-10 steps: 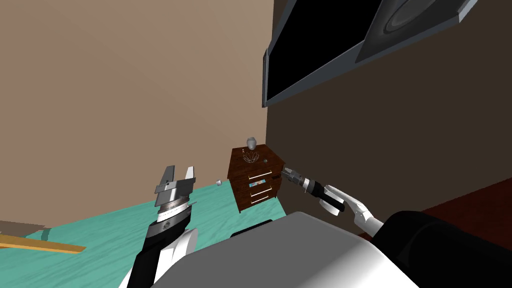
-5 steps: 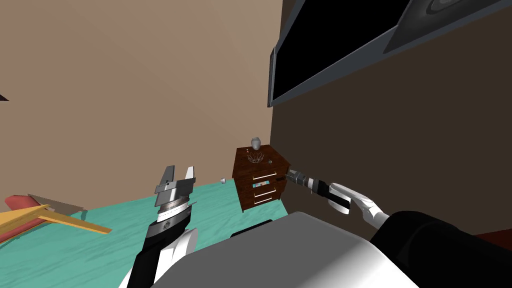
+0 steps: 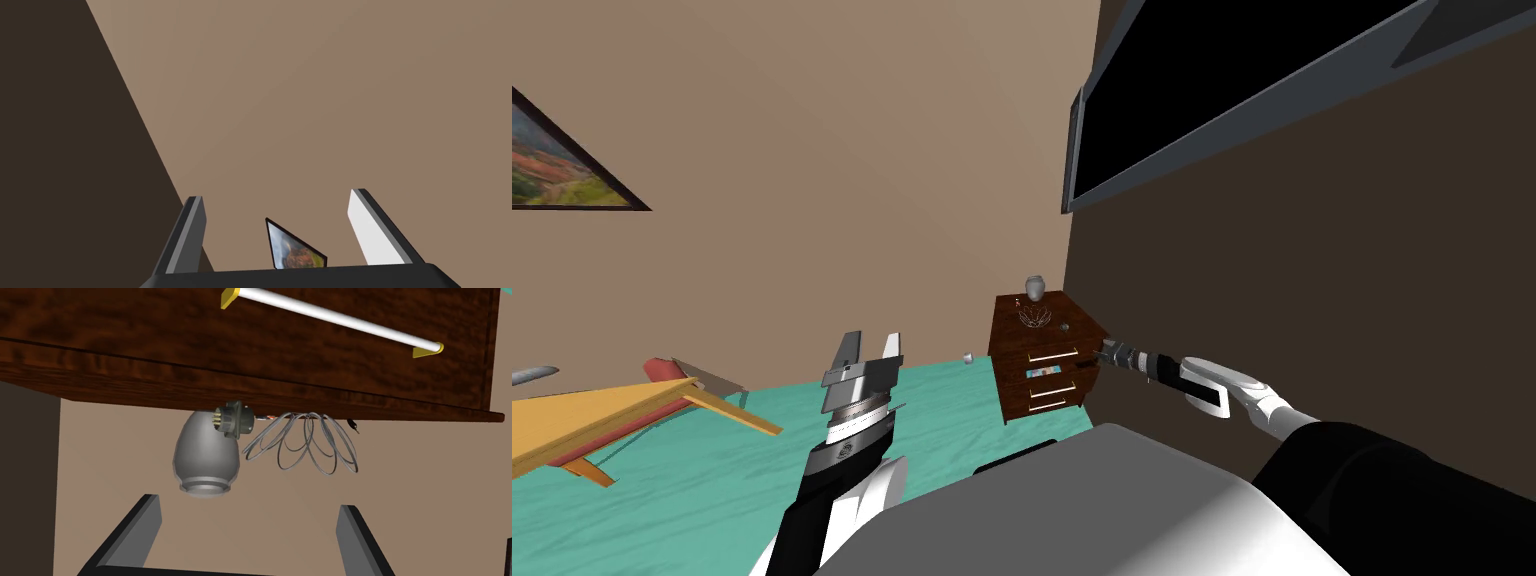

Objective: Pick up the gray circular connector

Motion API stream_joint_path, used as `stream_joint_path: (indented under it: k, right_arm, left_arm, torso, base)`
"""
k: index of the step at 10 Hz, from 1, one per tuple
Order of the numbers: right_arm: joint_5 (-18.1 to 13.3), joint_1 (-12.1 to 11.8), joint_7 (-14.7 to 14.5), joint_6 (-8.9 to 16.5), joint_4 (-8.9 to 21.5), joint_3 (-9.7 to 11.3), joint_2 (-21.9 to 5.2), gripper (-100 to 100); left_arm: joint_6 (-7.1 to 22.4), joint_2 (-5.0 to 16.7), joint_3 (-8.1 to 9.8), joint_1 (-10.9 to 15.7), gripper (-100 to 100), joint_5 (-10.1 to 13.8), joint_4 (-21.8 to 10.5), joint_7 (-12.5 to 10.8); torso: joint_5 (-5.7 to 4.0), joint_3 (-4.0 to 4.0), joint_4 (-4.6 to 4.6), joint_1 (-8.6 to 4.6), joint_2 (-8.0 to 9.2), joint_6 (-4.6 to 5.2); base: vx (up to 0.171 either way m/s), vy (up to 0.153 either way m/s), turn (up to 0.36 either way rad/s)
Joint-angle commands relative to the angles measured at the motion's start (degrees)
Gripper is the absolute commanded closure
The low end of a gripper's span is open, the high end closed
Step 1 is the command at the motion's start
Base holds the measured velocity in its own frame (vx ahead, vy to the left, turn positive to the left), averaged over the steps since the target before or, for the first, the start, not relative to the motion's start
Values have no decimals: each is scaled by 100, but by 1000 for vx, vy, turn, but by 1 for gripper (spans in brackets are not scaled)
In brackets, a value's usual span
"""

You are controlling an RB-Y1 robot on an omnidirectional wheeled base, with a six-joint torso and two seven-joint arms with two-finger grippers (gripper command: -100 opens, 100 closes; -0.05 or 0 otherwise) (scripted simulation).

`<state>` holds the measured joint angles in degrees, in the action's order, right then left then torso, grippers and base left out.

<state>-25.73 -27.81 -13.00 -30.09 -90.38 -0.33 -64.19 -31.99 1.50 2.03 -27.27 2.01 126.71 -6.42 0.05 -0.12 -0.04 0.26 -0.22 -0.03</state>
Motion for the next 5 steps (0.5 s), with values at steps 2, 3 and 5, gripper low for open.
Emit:
stream_joint_path:
  k: [2, 3, 5]
  right_arm:
    - [-201, 8, -38, 173, 261, 56, -336, -100]
    - [-320, -1, -54, 266, 426, 86, -542, -100]
    - [-544, -27, -82, 441, 723, 159, -868, -100]
  left_arm:
    - [0, 0, 0, 0, 0, 0, 0, 0]
    - [0, 0, 0, 0, 0, 0, 0, 0]
    - [0, 0, 0, 0, 0, 0, 0, 0]
  torso:
    - [1, -3, -1, 6, -5, 1]
    - [0, 1, 0, 2, 2, 3]
    - [2, -4, -2, 9, -8, -1]
  base:
    - [59, 62, 158]
    - [43, 60, 157]
    - [87, 83, 275]
